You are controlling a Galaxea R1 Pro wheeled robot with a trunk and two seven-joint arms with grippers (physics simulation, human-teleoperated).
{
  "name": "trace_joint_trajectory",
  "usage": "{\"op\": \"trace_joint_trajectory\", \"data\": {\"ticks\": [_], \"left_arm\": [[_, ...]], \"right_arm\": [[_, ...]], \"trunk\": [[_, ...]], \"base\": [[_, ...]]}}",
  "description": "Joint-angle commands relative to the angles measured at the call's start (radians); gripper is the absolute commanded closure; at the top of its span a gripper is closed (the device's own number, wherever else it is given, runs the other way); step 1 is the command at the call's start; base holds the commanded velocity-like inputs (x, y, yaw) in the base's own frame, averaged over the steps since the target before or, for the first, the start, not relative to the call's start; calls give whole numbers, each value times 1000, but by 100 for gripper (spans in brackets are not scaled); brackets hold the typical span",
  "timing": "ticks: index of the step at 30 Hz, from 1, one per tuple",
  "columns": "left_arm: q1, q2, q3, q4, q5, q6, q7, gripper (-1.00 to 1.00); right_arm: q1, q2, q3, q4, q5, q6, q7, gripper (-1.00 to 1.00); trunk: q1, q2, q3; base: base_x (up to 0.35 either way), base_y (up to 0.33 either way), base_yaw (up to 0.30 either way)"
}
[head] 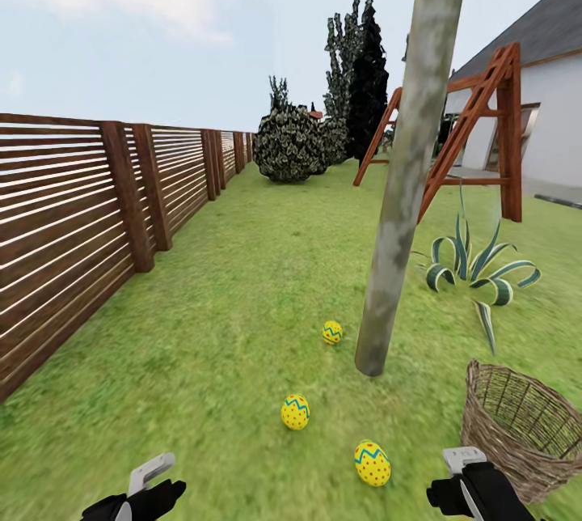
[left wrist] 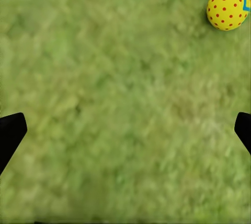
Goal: Take the three Easter eggs out of the wicker basket on the lawn in the garden, then place them on the lawn next to a single tree (choose any tree) so that all three eggs are next to the same tree and none are left in the basket.
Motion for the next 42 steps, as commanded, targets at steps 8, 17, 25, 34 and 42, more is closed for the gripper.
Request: {"op": "trace_joint_trajectory", "data": {"ticks": [8,17,25,34,42], "left_arm": [[0,-1,4,-1,2,4,-4,-100],[-1,-1,3,-1,3,3,-1,-100],[0,-3,2,-1,3,2,-1,-100],[-1,-3,3,-1,4,1,-1,-100],[-1,-3,2,-1,5,0,-1,-100]], "right_arm": [[0,2,-1,-1,13,4,10,-100],[0,1,-1,-1,12,4,10,-100],[0,0,-2,-1,12,4,10,-100],[0,0,-2,-1,11,4,10,-100],[0,0,-2,-1,10,4,10,-100]], "trunk": [[-31,56,15],[-65,119,43],[-96,175,68],[-131,238,96],[-161,294,121]], "base": [[0,0,0],[-3,0,0],[-265,0,0],[-41,0,0],[0,0,0]]}}
